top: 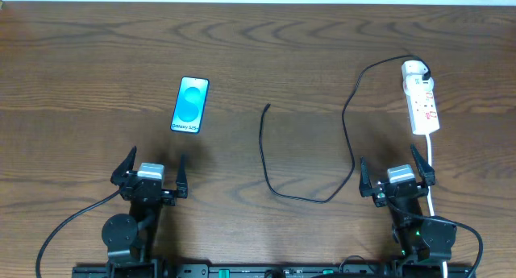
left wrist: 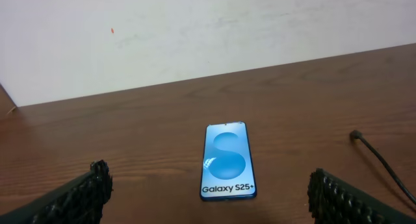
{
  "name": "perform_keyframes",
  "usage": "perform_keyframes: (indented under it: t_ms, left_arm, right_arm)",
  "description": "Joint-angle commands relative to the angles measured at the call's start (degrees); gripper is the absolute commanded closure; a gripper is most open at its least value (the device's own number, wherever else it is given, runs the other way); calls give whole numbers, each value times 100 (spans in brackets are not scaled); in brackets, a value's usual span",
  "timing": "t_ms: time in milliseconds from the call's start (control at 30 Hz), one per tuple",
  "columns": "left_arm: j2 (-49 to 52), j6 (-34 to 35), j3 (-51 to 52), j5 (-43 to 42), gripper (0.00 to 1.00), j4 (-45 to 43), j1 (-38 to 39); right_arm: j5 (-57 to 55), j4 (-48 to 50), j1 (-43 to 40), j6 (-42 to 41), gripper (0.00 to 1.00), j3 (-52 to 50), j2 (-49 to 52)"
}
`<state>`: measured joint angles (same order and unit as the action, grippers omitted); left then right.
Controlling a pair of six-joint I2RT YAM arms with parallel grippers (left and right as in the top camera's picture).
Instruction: Plug charger to phone and switch on socket
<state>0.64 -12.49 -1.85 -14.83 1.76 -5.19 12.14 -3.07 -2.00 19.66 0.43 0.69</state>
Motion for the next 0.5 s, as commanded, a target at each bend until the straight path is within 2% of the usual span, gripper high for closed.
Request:
perform_keyframes:
  t_ms: [0, 467]
  left_arm:
    - [-4, -76, 162, 35, 2, 74, -20]
    - [-4, -72, 162, -37, 2, -37, -20]
  right_arm:
    - [-22, -26, 17, -101, 1, -11, -31]
    - [-22, -26, 17, -101, 1, -11, -31]
